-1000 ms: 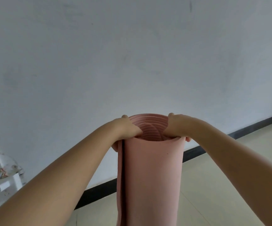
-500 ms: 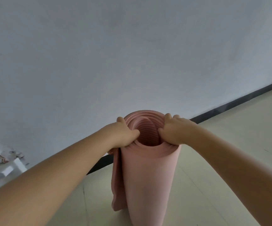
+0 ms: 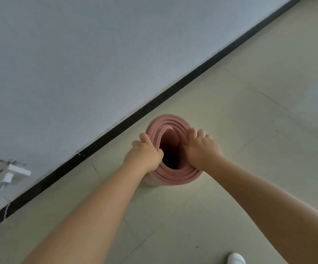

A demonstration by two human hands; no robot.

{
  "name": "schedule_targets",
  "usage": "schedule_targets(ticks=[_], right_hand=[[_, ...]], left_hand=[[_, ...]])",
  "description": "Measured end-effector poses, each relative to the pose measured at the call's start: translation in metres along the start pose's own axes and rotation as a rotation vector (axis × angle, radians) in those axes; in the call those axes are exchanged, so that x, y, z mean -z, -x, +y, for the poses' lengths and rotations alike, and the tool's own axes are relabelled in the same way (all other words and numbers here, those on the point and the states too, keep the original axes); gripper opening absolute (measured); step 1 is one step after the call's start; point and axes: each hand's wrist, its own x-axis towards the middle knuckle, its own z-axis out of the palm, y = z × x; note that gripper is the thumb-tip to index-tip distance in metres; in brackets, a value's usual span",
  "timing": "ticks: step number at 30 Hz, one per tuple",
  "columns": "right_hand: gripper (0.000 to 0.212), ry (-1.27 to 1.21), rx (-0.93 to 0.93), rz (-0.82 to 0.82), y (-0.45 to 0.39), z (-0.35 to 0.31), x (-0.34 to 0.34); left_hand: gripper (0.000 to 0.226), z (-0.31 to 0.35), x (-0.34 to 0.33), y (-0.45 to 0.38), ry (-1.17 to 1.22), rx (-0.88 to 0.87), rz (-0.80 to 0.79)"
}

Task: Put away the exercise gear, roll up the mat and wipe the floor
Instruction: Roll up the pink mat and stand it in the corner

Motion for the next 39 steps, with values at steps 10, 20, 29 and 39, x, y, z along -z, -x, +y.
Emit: schedule_targets(ticks=[10, 20, 29, 39], right_hand=[[0.027, -0.211, -0.19, -0.031, 0.076, 0.116, 0.074], [0.036, -0.198, -0.341, 0.067, 0.119, 0.282, 0.235], [0.033, -0.225, -0.647, 0.075, 0.099, 0.418, 0.371], [0.029, -0.292, -0.847, 0.354, 0.075, 0.551, 0.492]], left_hand=[[0.033, 0.121, 0.01, 0.074, -0.153, -0.12, 0.067], [0.035, 0.335, 0.059, 0.122, -0.221, -0.34, -0.026], [0.039, 0.544, 0.139, 0.115, -0.342, -0.688, -0.013], [0.038, 0.764, 0.208, 0.114, -0.45, -0.936, 0.135]])
